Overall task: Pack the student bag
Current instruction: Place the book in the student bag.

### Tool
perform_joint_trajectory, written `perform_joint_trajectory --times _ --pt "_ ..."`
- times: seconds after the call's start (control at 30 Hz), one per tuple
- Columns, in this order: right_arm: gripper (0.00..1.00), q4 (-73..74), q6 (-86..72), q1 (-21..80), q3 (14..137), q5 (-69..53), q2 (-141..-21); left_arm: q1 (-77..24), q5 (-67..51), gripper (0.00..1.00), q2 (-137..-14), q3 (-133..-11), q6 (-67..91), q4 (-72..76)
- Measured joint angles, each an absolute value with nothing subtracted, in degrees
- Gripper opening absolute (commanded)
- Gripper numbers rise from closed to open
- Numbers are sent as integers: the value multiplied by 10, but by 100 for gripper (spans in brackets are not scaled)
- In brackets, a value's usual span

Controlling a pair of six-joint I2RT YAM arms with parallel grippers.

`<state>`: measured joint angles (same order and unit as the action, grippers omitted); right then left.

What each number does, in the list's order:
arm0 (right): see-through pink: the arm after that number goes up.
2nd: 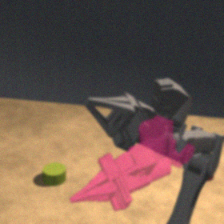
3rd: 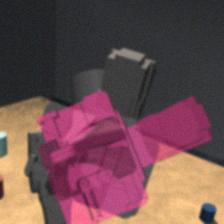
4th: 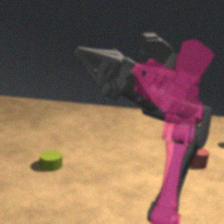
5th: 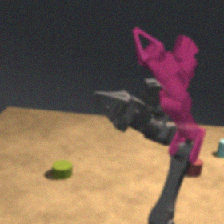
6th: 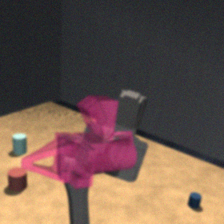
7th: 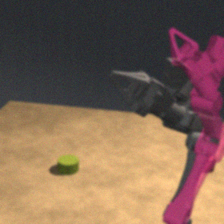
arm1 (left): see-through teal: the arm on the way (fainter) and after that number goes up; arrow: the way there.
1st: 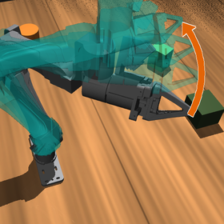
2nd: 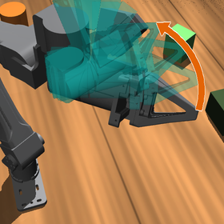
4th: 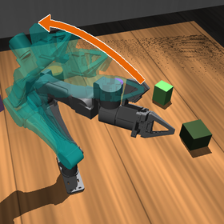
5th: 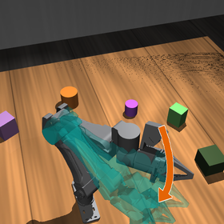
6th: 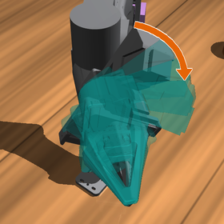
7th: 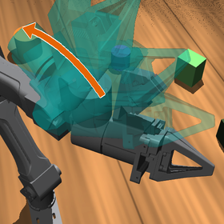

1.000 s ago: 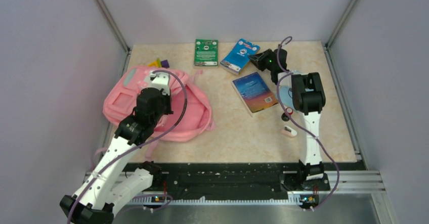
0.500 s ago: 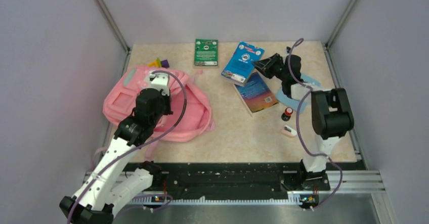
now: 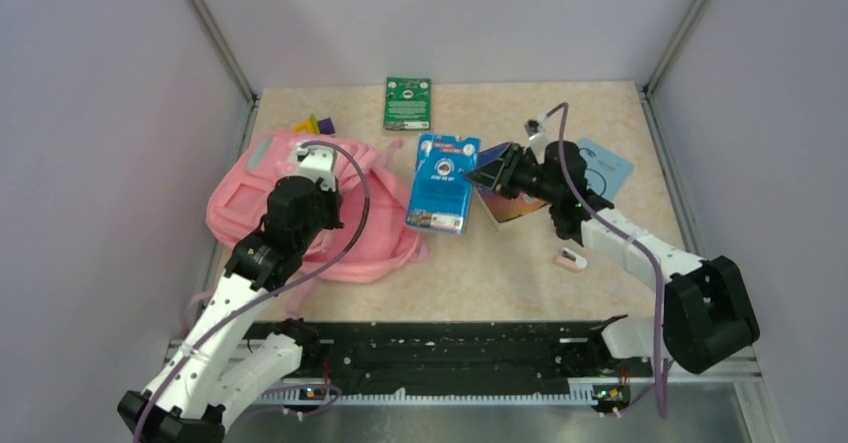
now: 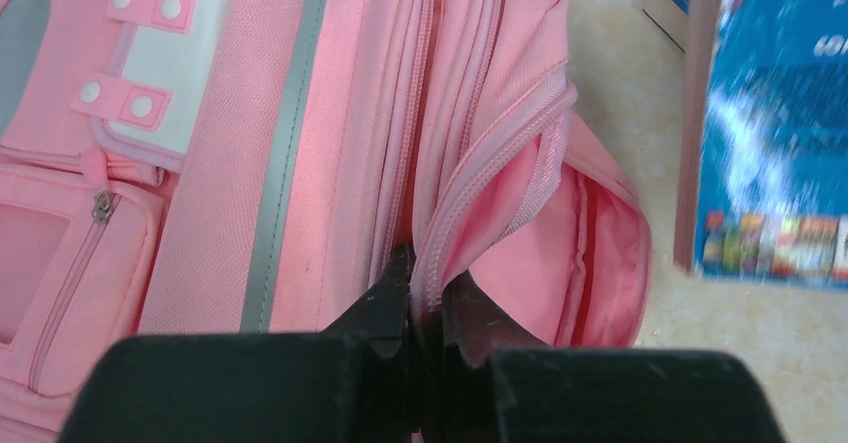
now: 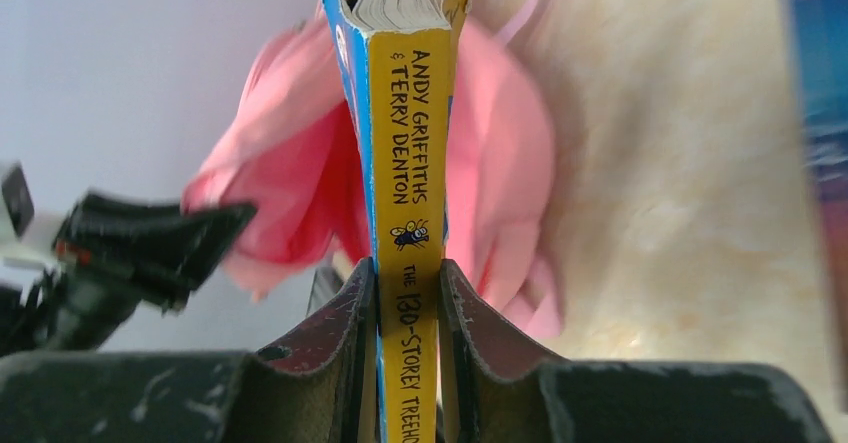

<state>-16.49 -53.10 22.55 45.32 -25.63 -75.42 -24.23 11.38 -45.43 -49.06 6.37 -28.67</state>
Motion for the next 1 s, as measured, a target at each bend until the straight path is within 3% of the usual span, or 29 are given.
perform_joint_trajectory --times 0.4,0.73,0.9,1.0 --pt "0 -164 -575 434 450 -243 -762 -242 95 0 -430 -485 72 -286" --pt "0 -235 -540 447 476 -207 -976 -242 81 0 -427 -482 73 -286" --pt "20 -247 -520 444 505 -222 -1025 -242 79 0 -427 -481 73 -286" --pt "28 -268 -515 444 508 -234 -1036 -241 78 0 -427 -481 73 -286"
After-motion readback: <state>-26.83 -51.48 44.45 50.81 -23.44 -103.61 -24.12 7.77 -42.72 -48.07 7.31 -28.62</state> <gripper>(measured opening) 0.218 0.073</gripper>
